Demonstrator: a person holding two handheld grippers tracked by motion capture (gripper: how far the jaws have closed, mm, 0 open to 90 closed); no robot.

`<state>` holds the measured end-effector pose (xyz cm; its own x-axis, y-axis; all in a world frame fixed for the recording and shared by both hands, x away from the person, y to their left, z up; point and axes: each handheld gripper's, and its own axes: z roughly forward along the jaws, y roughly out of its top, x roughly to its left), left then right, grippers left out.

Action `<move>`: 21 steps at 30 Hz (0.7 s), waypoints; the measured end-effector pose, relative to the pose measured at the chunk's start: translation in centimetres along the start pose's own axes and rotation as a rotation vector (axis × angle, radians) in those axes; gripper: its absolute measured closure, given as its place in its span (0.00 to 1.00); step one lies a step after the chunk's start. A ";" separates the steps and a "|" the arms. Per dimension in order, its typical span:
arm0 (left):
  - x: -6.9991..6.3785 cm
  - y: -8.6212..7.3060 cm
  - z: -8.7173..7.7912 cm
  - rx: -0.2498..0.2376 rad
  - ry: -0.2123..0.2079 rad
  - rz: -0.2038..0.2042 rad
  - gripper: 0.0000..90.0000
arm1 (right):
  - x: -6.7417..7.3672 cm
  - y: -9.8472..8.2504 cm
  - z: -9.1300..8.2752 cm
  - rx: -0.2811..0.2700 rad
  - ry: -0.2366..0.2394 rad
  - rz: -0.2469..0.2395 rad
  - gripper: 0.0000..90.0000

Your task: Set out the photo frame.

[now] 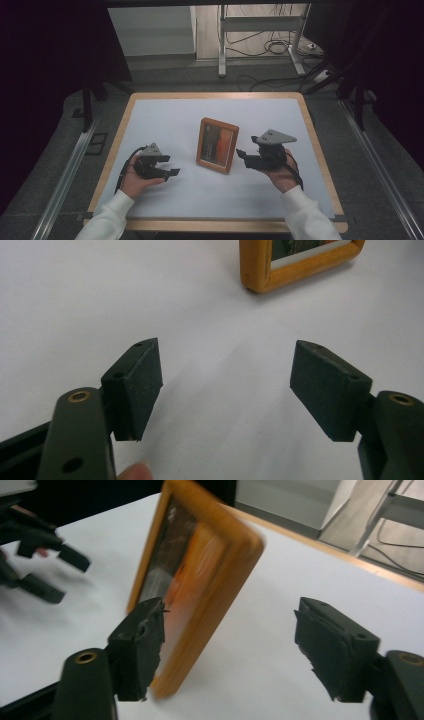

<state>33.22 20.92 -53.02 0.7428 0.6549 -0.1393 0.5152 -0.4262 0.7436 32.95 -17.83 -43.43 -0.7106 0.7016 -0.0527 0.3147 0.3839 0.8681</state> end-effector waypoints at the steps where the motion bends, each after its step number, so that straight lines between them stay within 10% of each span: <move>1: 0.0 0.0 0.0 0.002 0.000 0.003 0.31 | 0.0 0.0 0.0 0.000 0.000 0.000 0.36; 12: -0.4 0.1 -0.1 -0.016 0.009 0.001 0.31 | 1.9 -3.8 0.3 0.034 0.092 0.003 0.88; 21: -0.6 -0.1 -0.3 -0.020 0.009 0.000 0.31 | 3.6 -4.7 2.1 0.099 0.151 -0.047 1.00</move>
<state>32.65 20.73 -52.82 0.7388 0.6605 -0.1339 0.5067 -0.4134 0.7565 30.28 -15.85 -48.77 -0.8100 0.5863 -0.0111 0.3340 0.4768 0.8131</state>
